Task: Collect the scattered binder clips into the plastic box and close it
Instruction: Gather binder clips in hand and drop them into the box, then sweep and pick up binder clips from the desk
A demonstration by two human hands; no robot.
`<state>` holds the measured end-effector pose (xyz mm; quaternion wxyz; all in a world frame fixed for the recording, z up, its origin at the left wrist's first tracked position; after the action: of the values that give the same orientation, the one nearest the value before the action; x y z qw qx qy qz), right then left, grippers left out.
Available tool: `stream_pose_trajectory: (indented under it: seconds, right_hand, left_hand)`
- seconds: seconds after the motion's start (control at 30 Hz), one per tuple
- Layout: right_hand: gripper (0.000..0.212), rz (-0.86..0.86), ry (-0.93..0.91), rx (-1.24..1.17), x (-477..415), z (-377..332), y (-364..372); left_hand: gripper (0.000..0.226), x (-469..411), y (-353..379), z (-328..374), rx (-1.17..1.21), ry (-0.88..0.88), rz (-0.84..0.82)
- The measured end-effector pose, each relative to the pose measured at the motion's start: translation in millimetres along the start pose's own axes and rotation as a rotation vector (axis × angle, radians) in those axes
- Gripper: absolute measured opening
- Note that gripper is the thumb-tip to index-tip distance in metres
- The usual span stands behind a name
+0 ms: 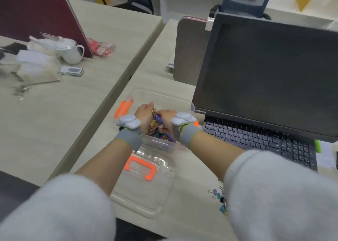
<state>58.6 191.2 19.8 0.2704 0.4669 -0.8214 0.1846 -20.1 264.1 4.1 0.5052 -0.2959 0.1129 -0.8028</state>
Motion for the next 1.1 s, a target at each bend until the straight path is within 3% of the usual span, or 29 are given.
stream_pose_trajectory:
  seconds: [0.23, 0.37, 0.57, 0.87, 1.1]
  right_hand:
    - [0.025, -0.041, 0.099, -0.244, -6.5, -0.9, 28.8]
    - [0.054, -0.097, 0.131, -0.215, -13.6, 1.5, 32.7]
    - [0.064, -0.179, 0.122, -0.166, -20.3, 2.7, 26.6]
    - [0.053, -0.176, 0.024, -0.216, -5.0, -7.2, -19.9]
    - [0.037, -0.134, -0.122, -0.371, 28.3, -4.2, -92.0]
  left_hand:
    - [0.039, -17.2, -23.6, -15.6, 0.04, -0.088, -0.027]
    - [0.052, -20.4, -25.7, -19.3, -0.015, -0.122, -0.041]
    - [0.055, -26.1, -23.4, -20.4, -0.094, -0.092, -0.029]
    - [0.046, -11.6, -2.4, 6.1, -0.104, 0.006, 0.012]
    - [0.031, 28.1, 44.6, 64.4, 0.001, 0.255, 0.055]
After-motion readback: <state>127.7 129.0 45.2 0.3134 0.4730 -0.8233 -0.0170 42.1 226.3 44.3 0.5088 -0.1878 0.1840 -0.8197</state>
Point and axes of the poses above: each hand's wrist, its own x-axis away from the middle knuckle, its own y-axis out of the palm, z = x × y, the point moved 5 cm from there along -x, towards the middle knuckle, and after that the axes turned 8 degrees about -x, right-handed, at the moved point
